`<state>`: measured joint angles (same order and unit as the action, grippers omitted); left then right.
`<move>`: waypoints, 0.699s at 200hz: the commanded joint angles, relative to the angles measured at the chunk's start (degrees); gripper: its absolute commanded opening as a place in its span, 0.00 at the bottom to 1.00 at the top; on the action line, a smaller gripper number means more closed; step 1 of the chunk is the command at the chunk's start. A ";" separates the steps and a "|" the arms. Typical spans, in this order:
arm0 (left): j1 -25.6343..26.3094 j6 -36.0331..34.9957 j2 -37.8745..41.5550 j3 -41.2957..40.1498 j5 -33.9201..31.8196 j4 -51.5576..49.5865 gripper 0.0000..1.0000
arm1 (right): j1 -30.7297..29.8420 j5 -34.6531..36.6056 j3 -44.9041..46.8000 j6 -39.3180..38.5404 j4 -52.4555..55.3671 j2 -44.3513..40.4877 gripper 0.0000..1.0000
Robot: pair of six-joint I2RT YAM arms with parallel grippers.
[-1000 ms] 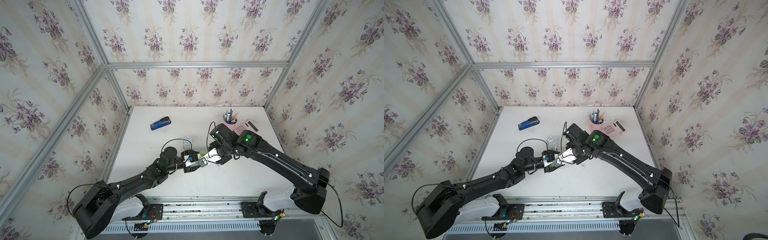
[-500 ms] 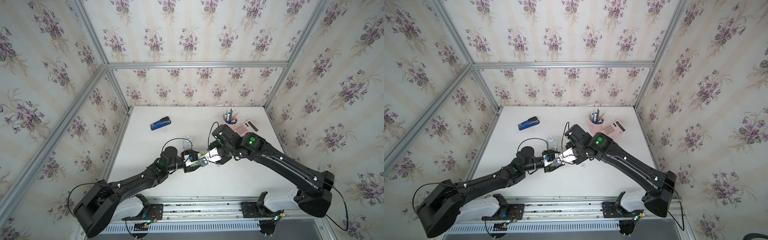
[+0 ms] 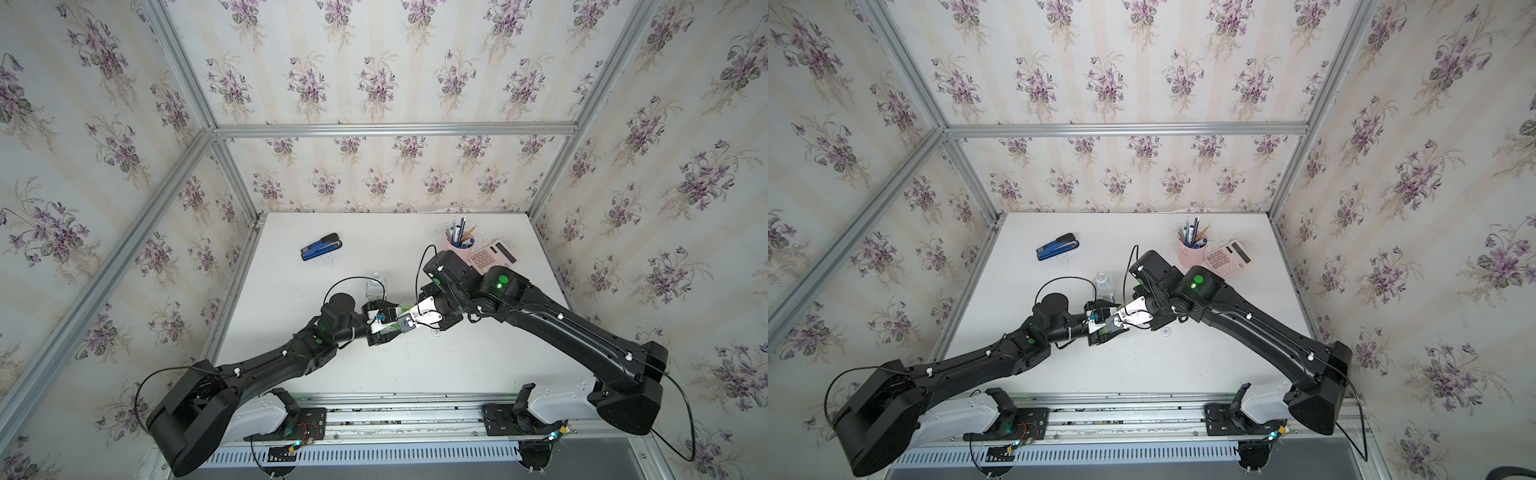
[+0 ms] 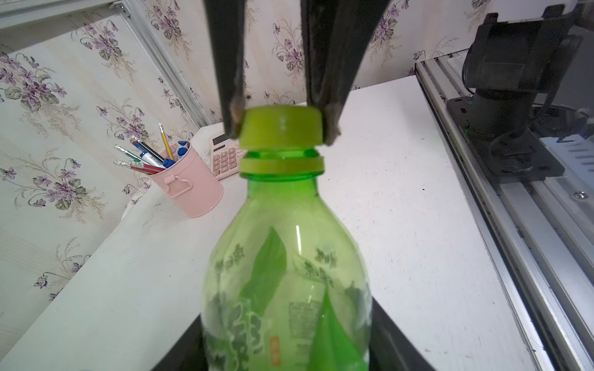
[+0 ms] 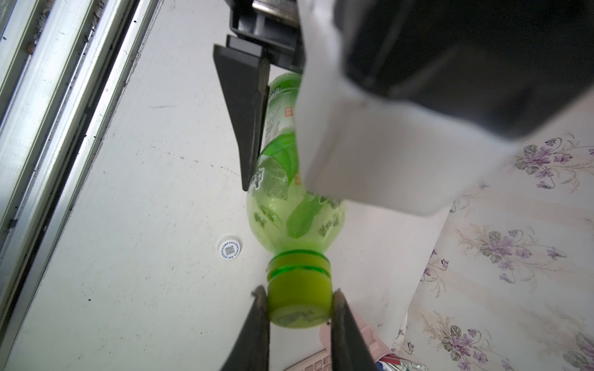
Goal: Screw on the bottle caps
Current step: Screw the bottle cap onto the plastic bottle.
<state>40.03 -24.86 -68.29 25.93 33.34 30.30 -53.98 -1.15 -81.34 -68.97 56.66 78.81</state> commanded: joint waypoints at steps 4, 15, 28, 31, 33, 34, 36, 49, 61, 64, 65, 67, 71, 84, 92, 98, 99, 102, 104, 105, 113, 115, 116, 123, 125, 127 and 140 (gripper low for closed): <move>-0.10 1.41 0.58 -1.06 -2.11 5.38 0.62 | 0.09 -2.10 -0.66 9.46 1.55 1.44 0.15; -0.06 1.85 1.42 -2.46 -4.46 7.99 0.62 | 0.53 -3.31 -1.08 16.84 1.93 2.55 0.14; 0.15 2.31 2.39 -4.29 -7.21 11.00 0.61 | 1.03 -4.95 -1.60 27.63 1.64 3.95 0.14; 0.16 2.36 2.57 -4.65 -7.83 11.75 0.61 | 1.18 -5.36 -1.69 30.67 1.16 4.25 0.13; 0.21 2.49 2.73 -4.92 -8.44 12.31 0.61 | 1.34 -5.62 -1.86 33.00 0.90 4.38 0.13; 0.21 2.56 2.77 -5.06 -8.68 12.54 0.61 | 1.38 -5.71 -1.88 34.16 0.73 4.49 0.13; 0.29 2.68 2.89 -5.27 -9.11 13.10 0.61 | 1.58 -5.93 -1.95 36.43 0.44 4.73 0.12; 0.74 2.67 3.53 -6.79 -12.26 15.79 0.61 | 3.62 -9.24 -3.30 50.46 -0.90 6.35 0.12; 1.80 1.73 4.33 -7.70 -15.59 16.80 0.61 | 7.46 -17.03 -4.83 62.32 -0.97 8.42 0.12; 2.04 1.55 4.51 -7.90 -16.23 16.91 0.61 | 8.61 -18.65 -5.03 65.57 -1.15 8.87 0.11; 2.18 1.43 4.58 -7.95 -16.43 17.04 0.61 | 8.97 -19.60 -5.04 66.70 -1.22 9.02 0.11; 2.36 1.21 4.68 -8.06 -16.88 17.13 0.60 | 9.68 -21.07 -5.05 68.86 -1.47 9.31 0.11; 2.70 0.83 4.89 -8.29 -17.89 17.47 0.60 | 11.01 -23.40 -4.90 73.14 -2.00 9.80 0.10; 4.62 -0.94 5.19 -8.91 -21.12 18.66 0.60 | 13.88 -31.93 -2.95 84.21 -4.52 10.63 0.09; 6.03 -2.30 5.03 -9.07 -23.34 19.15 0.60 | 14.63 -35.18 -1.01 90.91 -6.83 10.56 0.09; 7.12 -3.43 4.81 -9.05 -24.95 19.46 0.60 | 14.85 -37.74 1.14 95.62 -8.94 10.26 0.09; 7.32 -3.61 4.73 -9.05 -25.28 19.54 0.60 | 14.90 -38.16 1.51 96.31 -9.20 10.20 0.09; 7.83 -4.13 4.57 -9.06 -25.97 19.73 0.60 | 14.97 -39.35 2.48 98.61 -10.91 9.91 0.09; 8.23 -4.45 4.46 -9.06 -26.58 20.00 0.60 | 14.96 -39.91 3.55 99.78 -11.98 9.71 0.10; 8.36 -4.65 4.38 -9.06 -26.84 20.16 0.60 | 14.95 -40.17 4.04 100.77 -12.48 9.57 0.10; 9.76 -6.11 3.65 -9.27 -28.74 21.32 0.60 | 15.08 -41.57 8.05 107.42 -17.25 8.08 0.10; 10.14 -6.46 3.48 -9.31 -29.12 21.63 0.60 | 15.20 -41.79 9.10 108.57 -18.09 7.65 0.10; 10.24 -6.62 3.41 -9.32 -29.34 21.81 0.60 | 15.21 -42.03 9.62 109.51 -19.01 7.36 0.10; 11.26 -7.73 2.74 -9.28 -30.74 22.45 0.59 | 15.53 -43.24 12.95 114.41 -23.89 5.65 0.12; 11.51 -8.03 2.60 -9.31 -31.13 22.68 0.59 | 15.67 -43.50 13.68 115.60 -25.11 5.19 0.12; 11.79 -8.36 2.39 -9.32 -31.49 22.80 0.59 | 15.72 -43.52 14.50 116.42 -26.10 4.73 0.13; 13.67 -10.56 1.08 -9.70 -34.72 25.01 0.59 | 16.70 -42.40 17.11 120.25 -29.29 2.36 0.17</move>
<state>51.00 -29.45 -66.00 16.05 2.81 38.61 -37.95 -37.15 -68.77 29.82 42.35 84.27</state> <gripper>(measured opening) 0.596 0.250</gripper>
